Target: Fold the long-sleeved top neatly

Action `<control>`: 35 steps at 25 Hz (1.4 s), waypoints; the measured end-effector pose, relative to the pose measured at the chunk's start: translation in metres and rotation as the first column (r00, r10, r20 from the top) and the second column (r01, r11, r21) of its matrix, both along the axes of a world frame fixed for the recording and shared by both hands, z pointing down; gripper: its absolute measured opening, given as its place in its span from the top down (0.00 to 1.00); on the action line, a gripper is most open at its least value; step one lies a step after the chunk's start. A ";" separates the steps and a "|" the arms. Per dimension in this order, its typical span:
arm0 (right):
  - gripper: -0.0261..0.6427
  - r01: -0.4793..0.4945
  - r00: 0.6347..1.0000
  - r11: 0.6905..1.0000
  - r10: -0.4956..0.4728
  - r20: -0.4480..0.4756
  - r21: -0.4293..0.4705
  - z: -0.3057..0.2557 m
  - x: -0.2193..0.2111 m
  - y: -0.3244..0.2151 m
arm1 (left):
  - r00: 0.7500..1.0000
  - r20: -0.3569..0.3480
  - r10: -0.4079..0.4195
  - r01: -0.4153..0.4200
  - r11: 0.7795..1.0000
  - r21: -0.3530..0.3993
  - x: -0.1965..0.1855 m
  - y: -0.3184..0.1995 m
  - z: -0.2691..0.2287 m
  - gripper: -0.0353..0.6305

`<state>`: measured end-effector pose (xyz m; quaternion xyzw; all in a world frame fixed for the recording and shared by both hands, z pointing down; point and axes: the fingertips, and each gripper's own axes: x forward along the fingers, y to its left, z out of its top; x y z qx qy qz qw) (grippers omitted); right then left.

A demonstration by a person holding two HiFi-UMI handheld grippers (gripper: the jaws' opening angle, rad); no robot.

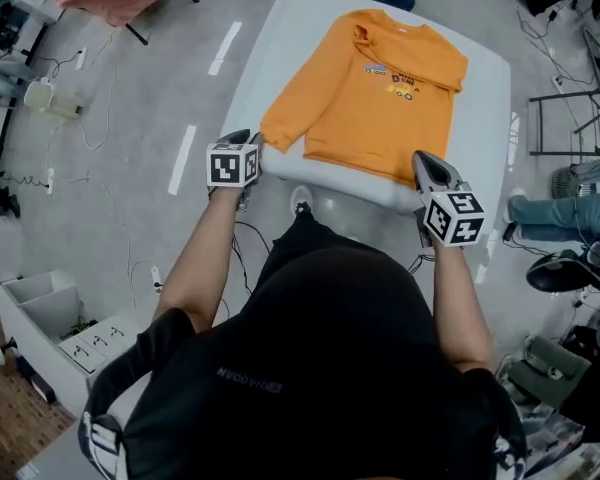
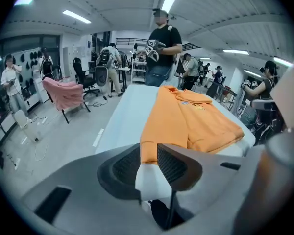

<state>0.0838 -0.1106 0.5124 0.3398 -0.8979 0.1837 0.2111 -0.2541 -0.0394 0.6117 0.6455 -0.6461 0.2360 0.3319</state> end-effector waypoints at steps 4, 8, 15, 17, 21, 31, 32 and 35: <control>0.95 -0.002 1.000 1.000 0.002 -0.006 -0.007 0.001 0.006 0.005 | 1.000 0.006 -0.010 0.010 0.999 -0.036 0.003 0.004 0.014 0.79; 0.95 -0.007 1.000 1.000 0.007 -0.014 -0.012 0.001 0.007 0.000 | 0.995 -0.059 -0.085 0.082 0.995 -0.055 -0.005 -0.006 0.026 0.75; 0.95 -0.016 1.000 1.000 0.015 -0.020 -0.021 0.007 0.007 -0.004 | 0.986 -0.120 -0.117 0.110 0.992 -0.067 0.000 -0.014 0.040 0.74; 0.95 -0.014 1.000 1.000 0.014 -0.019 -0.022 0.009 0.004 -0.006 | 0.988 -0.107 -0.108 0.100 0.992 -0.079 0.000 -0.015 0.045 0.74; 0.95 -0.013 1.000 1.000 0.013 -0.015 -0.023 0.010 0.000 -0.007 | 0.994 -0.054 -0.093 0.088 0.992 -0.090 -0.003 -0.014 0.048 0.76; 0.95 -0.024 1.000 0.999 0.024 -0.013 -0.021 0.010 -0.011 -0.021 | 0.983 -0.102 -0.153 0.154 0.988 0.003 -0.047 -0.020 0.015 0.91; 0.95 -0.023 1.000 1.000 0.023 -0.014 -0.021 0.010 -0.014 -0.025 | 0.982 -0.102 -0.158 0.161 0.987 0.023 -0.057 -0.026 0.005 0.91; 0.95 -0.032 0.999 0.999 0.032 -0.011 -0.017 0.009 -0.020 -0.036 | 0.984 -0.089 -0.152 0.160 0.983 0.092 -0.085 -0.049 -0.028 0.91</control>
